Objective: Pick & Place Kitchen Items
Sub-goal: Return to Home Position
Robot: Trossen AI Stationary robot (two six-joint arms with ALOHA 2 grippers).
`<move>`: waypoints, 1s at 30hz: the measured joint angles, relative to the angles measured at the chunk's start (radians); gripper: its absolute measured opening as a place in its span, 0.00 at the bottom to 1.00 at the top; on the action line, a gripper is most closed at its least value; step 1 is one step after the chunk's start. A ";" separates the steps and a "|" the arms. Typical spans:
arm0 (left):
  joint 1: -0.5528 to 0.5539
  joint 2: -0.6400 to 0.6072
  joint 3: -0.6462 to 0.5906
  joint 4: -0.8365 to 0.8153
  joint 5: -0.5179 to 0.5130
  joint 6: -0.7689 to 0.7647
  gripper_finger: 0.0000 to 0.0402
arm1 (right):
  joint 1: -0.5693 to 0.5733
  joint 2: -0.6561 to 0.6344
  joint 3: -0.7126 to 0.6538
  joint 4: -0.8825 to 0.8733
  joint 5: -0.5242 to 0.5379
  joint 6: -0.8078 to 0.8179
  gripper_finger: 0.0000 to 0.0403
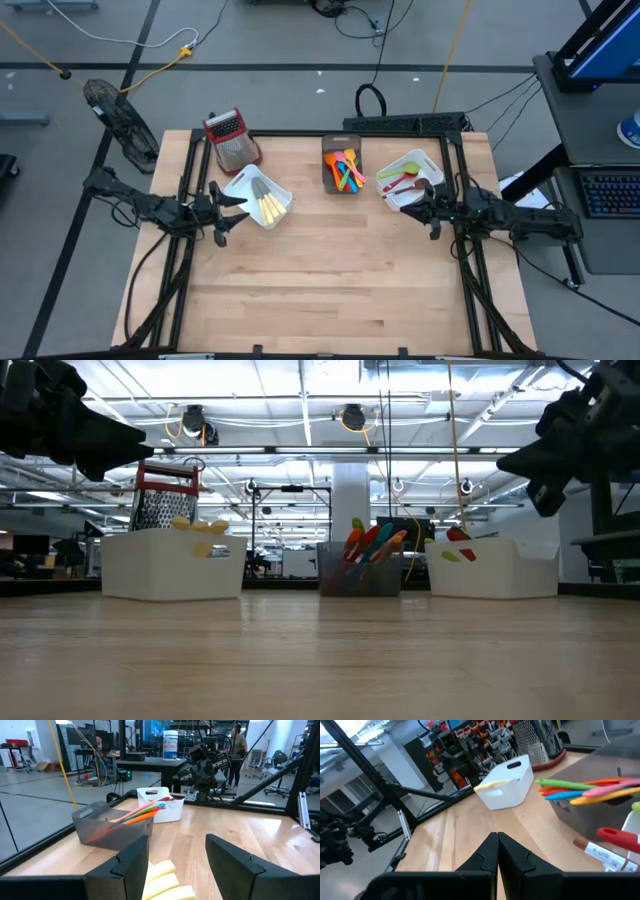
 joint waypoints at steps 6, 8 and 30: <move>0.000 0.000 0.000 -0.006 0.000 0.001 0.50 | 0.000 -0.001 -0.025 -0.001 0.002 -0.097 0.00; 0.000 0.000 0.000 -0.016 -0.008 0.007 0.50 | 0.000 0.000 -0.030 -0.003 0.002 -0.174 0.00; 0.000 0.000 0.000 -0.069 -0.132 -0.004 0.50 | 0.000 0.004 -0.057 0.141 -0.003 -0.208 0.00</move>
